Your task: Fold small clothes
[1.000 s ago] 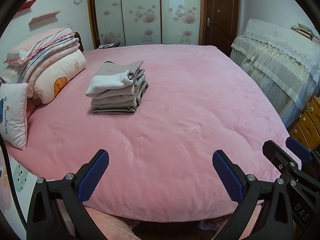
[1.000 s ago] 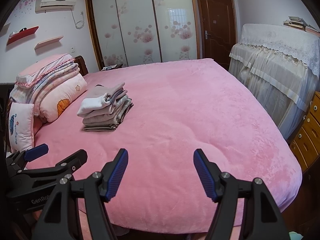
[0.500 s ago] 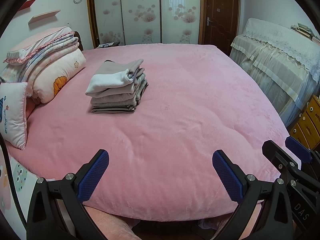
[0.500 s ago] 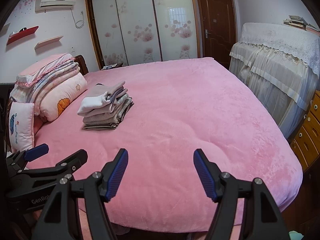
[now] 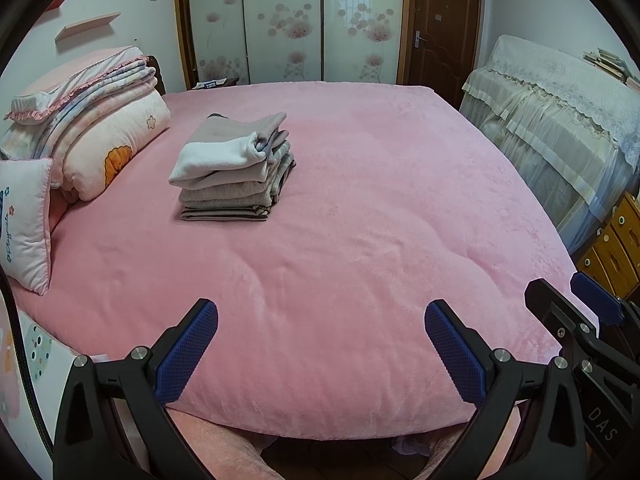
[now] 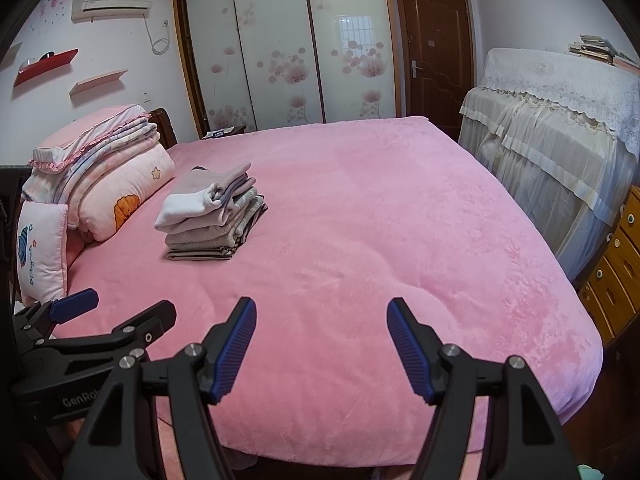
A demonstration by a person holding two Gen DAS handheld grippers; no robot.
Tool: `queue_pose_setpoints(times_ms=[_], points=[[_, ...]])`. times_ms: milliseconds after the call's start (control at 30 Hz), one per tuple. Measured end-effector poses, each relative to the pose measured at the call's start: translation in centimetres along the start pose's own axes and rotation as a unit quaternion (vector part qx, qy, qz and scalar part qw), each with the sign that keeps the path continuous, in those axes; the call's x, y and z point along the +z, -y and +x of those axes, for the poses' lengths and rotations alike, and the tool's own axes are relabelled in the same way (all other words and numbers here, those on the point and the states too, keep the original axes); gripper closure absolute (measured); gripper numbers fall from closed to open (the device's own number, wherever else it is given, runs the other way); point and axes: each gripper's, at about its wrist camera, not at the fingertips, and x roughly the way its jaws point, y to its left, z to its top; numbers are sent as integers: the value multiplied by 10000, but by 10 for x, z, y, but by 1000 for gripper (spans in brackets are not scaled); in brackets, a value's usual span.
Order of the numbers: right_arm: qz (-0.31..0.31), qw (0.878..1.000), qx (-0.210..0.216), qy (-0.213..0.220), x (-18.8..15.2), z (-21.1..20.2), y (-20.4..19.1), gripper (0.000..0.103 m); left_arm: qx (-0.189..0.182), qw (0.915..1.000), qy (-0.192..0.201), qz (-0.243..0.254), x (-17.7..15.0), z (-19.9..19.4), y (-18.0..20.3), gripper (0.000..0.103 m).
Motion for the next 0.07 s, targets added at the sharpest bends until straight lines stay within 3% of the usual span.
queue_pose_setpoints(times_ms=[67], points=[[8, 10000, 23, -33, -2, 0, 0, 35, -38, 10000, -32, -18, 0, 0, -1, 0]])
